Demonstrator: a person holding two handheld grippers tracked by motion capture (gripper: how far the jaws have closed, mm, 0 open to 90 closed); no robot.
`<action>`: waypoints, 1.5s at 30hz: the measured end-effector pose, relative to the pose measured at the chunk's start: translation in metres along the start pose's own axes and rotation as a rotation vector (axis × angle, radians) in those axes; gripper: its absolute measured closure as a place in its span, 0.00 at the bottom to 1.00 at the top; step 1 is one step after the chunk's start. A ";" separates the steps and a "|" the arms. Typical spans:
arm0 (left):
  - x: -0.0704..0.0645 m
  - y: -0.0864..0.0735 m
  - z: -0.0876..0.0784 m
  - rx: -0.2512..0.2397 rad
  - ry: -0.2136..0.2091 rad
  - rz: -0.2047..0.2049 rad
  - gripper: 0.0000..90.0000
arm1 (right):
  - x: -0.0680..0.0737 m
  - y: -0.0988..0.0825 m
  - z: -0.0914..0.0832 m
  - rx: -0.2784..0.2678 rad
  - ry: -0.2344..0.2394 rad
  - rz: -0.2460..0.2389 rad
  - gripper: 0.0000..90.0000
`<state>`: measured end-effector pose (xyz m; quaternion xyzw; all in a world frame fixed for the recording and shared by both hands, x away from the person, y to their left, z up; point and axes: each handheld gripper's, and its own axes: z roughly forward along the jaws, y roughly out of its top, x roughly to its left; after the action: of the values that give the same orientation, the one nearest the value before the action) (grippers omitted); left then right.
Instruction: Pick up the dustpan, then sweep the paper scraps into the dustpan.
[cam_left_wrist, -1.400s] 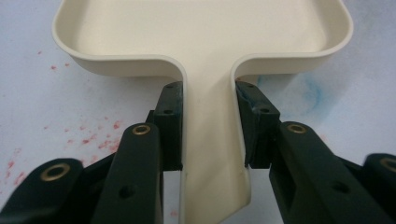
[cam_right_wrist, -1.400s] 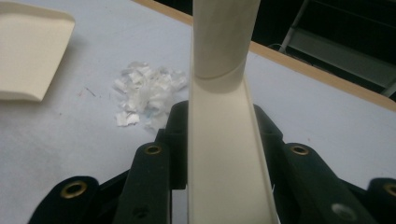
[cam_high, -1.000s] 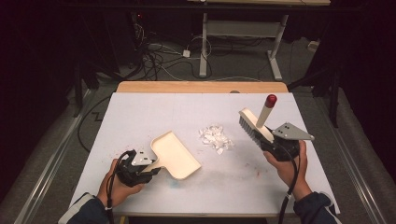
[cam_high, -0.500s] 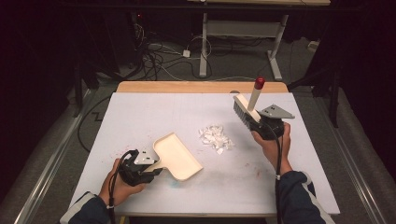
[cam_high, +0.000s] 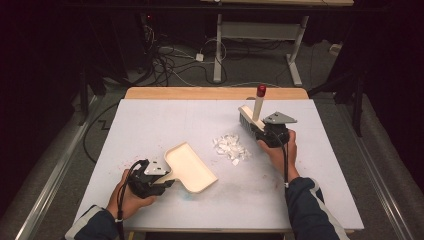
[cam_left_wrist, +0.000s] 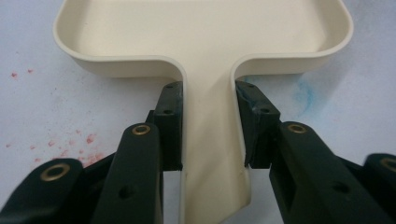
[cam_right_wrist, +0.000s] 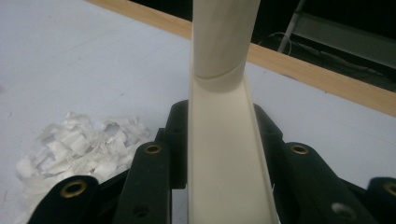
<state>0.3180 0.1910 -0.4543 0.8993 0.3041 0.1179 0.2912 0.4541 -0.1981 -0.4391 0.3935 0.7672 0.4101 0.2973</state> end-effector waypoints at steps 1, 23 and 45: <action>0.001 0.000 0.001 0.000 -0.002 -0.002 0.71 | 0.002 -0.001 0.002 0.012 0.002 -0.001 0.75; 0.005 0.001 0.003 -0.001 -0.010 -0.014 0.71 | 0.012 -0.004 0.006 0.017 0.035 -0.009 0.75; 0.007 0.005 0.008 0.012 -0.025 -0.035 0.71 | 0.017 -0.006 0.006 0.017 0.050 -0.002 0.75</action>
<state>0.3288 0.1883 -0.4572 0.8969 0.3169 0.0998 0.2917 0.4480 -0.1832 -0.4498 0.3851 0.7782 0.4130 0.2750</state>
